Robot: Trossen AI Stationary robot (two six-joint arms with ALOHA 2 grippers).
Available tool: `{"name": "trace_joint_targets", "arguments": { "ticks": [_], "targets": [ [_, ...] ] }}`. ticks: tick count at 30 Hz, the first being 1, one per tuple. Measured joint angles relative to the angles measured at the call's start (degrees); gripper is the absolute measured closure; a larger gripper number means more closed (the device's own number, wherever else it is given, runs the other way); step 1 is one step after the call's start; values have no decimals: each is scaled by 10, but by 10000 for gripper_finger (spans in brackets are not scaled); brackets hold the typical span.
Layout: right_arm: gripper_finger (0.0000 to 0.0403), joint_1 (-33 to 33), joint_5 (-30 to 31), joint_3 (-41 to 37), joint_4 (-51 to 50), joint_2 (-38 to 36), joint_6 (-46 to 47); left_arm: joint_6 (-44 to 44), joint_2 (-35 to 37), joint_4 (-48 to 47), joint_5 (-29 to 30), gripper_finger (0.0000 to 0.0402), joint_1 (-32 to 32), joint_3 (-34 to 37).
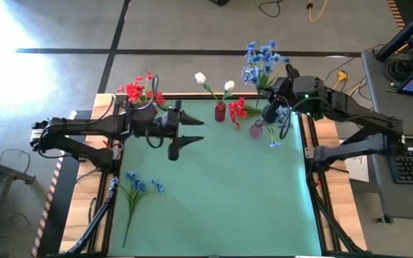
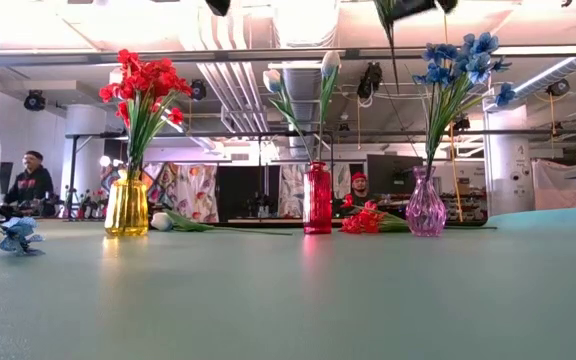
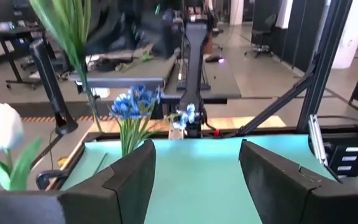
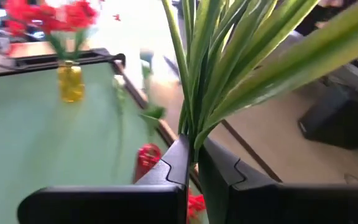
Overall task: Sort flowers into vase by color
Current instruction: Put the right blue flower into the violet vase
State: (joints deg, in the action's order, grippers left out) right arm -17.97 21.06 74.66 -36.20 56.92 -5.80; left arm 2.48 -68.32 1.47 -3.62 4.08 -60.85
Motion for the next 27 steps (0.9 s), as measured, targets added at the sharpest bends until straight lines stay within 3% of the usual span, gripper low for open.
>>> {"name": "trace_joint_targets", "arguments": {
  "ticks": [11,19,27],
  "targets": [
    [386,-161,-131,-172,135,-41,8,-17,88,0,0,182,-2,53],
    [386,-228,-287,-181,120,-25,31,-20,125,0,0,182,-2,61],
    [386,-227,-301,-168,61,-20,-7,-20,135,-15,1,182,-2,63]
  ]
}}
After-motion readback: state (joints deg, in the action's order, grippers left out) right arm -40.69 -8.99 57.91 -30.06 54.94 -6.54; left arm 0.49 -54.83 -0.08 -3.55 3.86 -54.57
